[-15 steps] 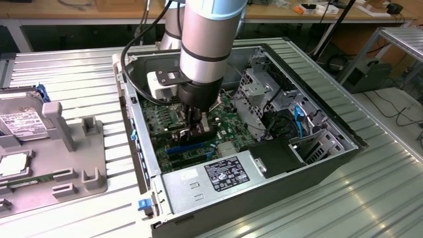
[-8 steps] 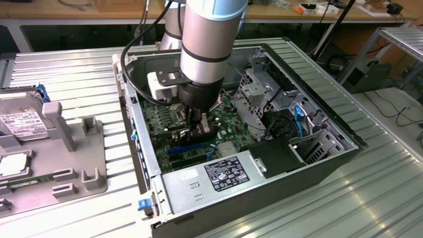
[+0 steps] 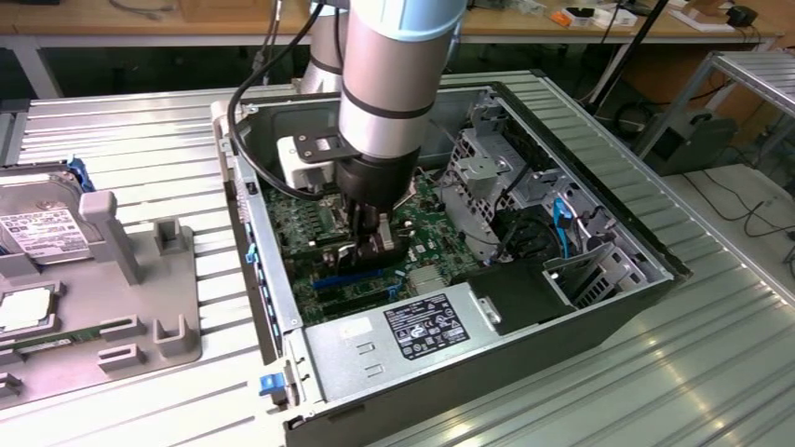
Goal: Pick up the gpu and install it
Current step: 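Insert the gpu into the slot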
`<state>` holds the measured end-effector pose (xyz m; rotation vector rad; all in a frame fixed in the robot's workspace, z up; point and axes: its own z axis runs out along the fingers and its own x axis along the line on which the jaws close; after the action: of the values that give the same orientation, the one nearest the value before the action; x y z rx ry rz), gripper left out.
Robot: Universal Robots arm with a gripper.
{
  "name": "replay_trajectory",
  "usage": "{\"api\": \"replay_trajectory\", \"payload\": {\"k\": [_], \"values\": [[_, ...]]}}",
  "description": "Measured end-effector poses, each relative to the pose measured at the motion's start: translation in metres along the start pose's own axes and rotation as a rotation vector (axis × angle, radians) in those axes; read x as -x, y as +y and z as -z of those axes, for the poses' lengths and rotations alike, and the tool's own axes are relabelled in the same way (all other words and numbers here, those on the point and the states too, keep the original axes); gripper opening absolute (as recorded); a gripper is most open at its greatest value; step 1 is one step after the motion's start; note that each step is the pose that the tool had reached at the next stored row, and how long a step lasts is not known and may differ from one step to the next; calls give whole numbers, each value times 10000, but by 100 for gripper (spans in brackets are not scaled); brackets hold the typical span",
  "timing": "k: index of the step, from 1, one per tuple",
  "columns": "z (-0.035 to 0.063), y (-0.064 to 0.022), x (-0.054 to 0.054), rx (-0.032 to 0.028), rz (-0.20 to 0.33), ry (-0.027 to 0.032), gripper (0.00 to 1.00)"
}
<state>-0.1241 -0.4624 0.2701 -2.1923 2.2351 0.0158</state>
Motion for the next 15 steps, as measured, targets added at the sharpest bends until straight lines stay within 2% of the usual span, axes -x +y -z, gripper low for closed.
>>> {"api": "replay_trajectory", "payload": {"k": [1,3,4,15], "values": [[-3,-1,0,6,-8,3,27],[-6,-10,0,72,-35,3,27],[-6,-11,0,86,-43,4,27],[-66,-11,-3,86,-49,0,27]]}}
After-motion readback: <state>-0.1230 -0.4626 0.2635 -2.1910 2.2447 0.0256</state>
